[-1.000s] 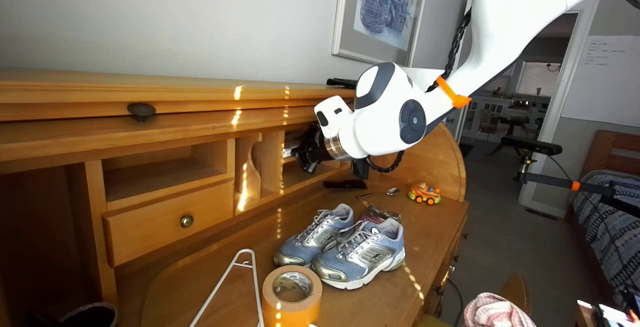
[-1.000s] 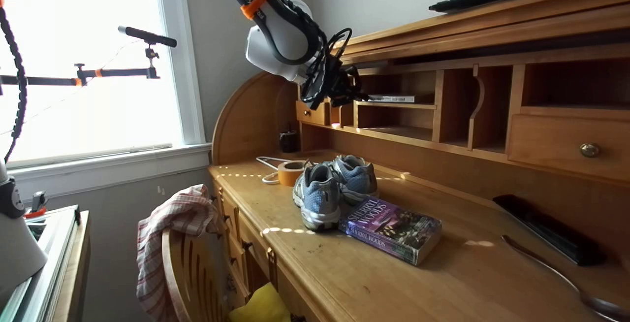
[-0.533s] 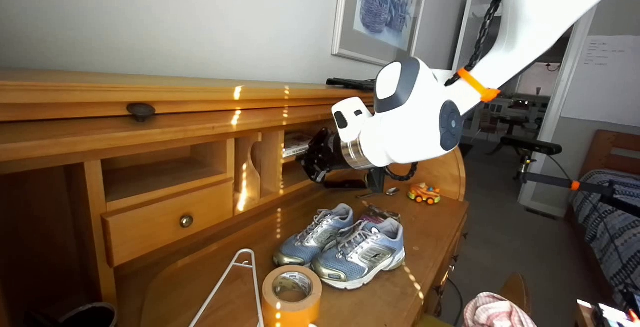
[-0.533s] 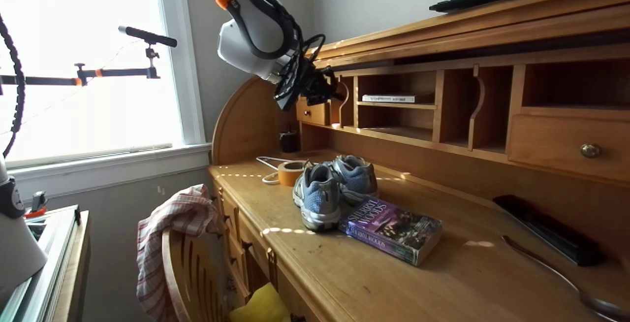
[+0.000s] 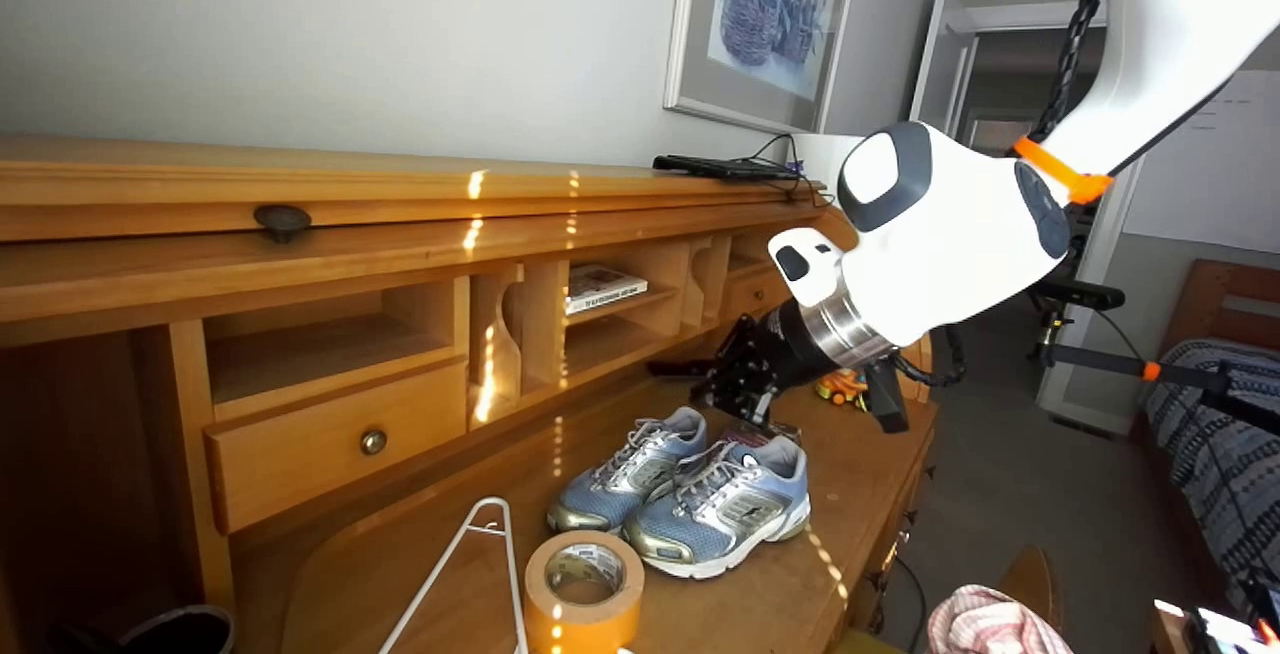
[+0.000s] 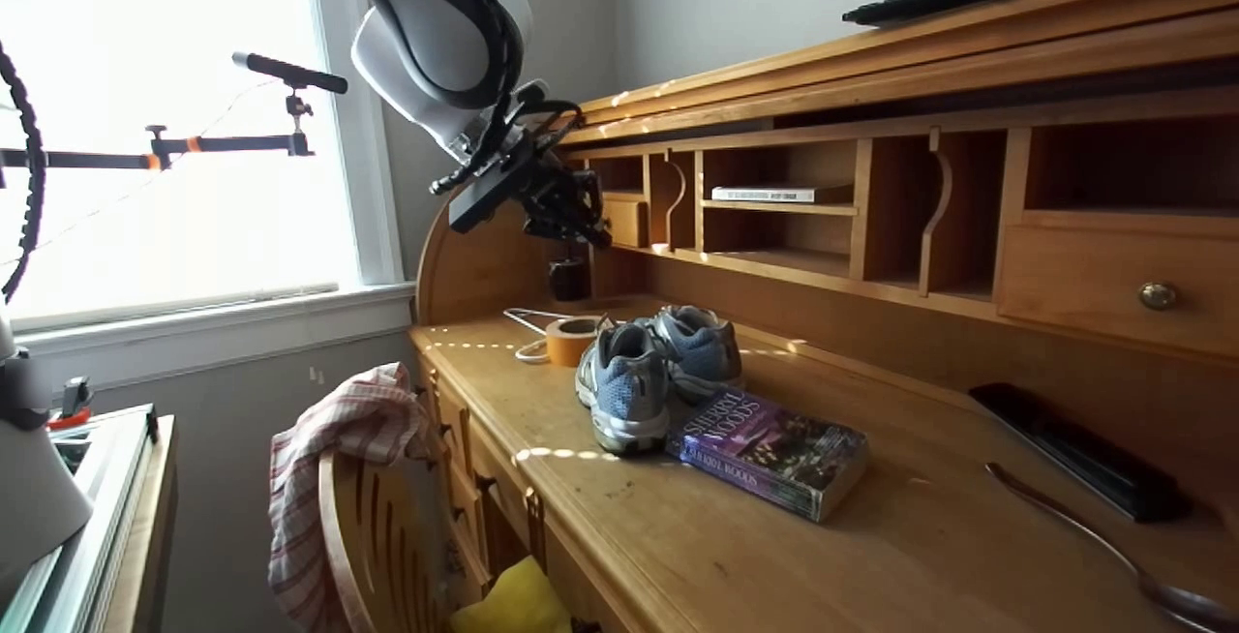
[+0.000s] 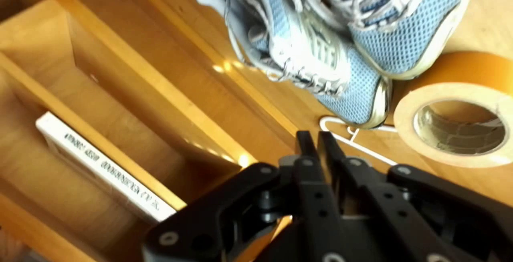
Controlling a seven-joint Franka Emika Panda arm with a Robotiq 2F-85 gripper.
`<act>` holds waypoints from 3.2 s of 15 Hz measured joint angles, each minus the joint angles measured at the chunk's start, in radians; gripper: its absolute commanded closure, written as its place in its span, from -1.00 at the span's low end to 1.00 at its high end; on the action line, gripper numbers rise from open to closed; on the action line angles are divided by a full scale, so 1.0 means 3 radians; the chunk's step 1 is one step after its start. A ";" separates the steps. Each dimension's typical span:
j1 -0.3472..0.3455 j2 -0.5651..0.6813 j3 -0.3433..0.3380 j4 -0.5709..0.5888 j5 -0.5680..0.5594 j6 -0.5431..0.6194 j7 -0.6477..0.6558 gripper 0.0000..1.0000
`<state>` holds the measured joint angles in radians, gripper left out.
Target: Put the white book on the topmost middle shelf.
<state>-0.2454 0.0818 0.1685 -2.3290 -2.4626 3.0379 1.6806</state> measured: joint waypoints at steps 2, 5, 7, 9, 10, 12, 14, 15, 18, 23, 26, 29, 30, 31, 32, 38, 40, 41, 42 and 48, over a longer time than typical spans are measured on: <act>-0.0087 -0.0077 -0.0106 -0.0078 0.0088 0.0233 0.0001 -0.12; -0.0172 -0.0222 -0.0209 -0.0166 0.0214 0.0481 0.0065 -0.59; -0.0212 -0.0318 -0.0262 -0.0224 0.0337 0.0613 0.0140 -0.89; -0.0229 -0.0426 -0.0303 -0.0266 0.0411 0.0698 0.0257 -1.00; -0.0229 -0.0489 -0.0319 -0.0284 0.0439 0.0713 0.0329 -1.00; -0.0226 -0.0620 -0.0339 -0.0298 0.0472 0.0714 0.0475 -1.00; -0.0210 -0.0758 -0.0362 -0.0308 0.0479 0.0714 0.0614 -1.00; -0.0199 -0.0826 -0.0379 -0.0315 0.0479 0.0714 0.0677 -1.00; -0.0183 -0.1001 -0.0442 -0.0363 0.0480 0.0714 0.0819 -1.00; -0.0076 -0.1177 -0.0812 -0.0565 0.1136 0.0715 0.0416 -1.00; -0.0113 -0.1211 -0.0928 -0.0671 0.1363 0.0747 0.0269 -1.00; -0.0048 -0.1216 -0.1119 -0.0785 0.1768 0.0797 -0.0150 -1.00; -0.0043 -0.1216 -0.1130 -0.0798 0.1790 0.0798 -0.0172 -1.00; -0.0036 -0.1217 -0.1134 -0.0801 0.1799 0.0798 -0.0174 -1.00; -0.0031 -0.1217 -0.1134 -0.0802 0.1803 0.0798 -0.0174 -1.00; -0.0023 -0.1201 -0.1126 -0.0794 0.1806 0.0802 -0.0177 -1.00; -0.0027 -0.1136 -0.1113 -0.0787 0.1806 0.0814 -0.0179 -1.00; -0.0011 -0.1094 -0.1136 -0.0796 0.1939 0.0816 -0.0312 -1.00; 0.0011 -0.1042 -0.1175 -0.0815 0.2147 0.0816 -0.0549 -1.00; -0.0026 -0.0702 -0.1147 -0.0803 0.2201 0.0846 -0.0647 -1.00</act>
<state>-0.2531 -0.1287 -0.1755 -2.5699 -1.8024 3.2916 1.4864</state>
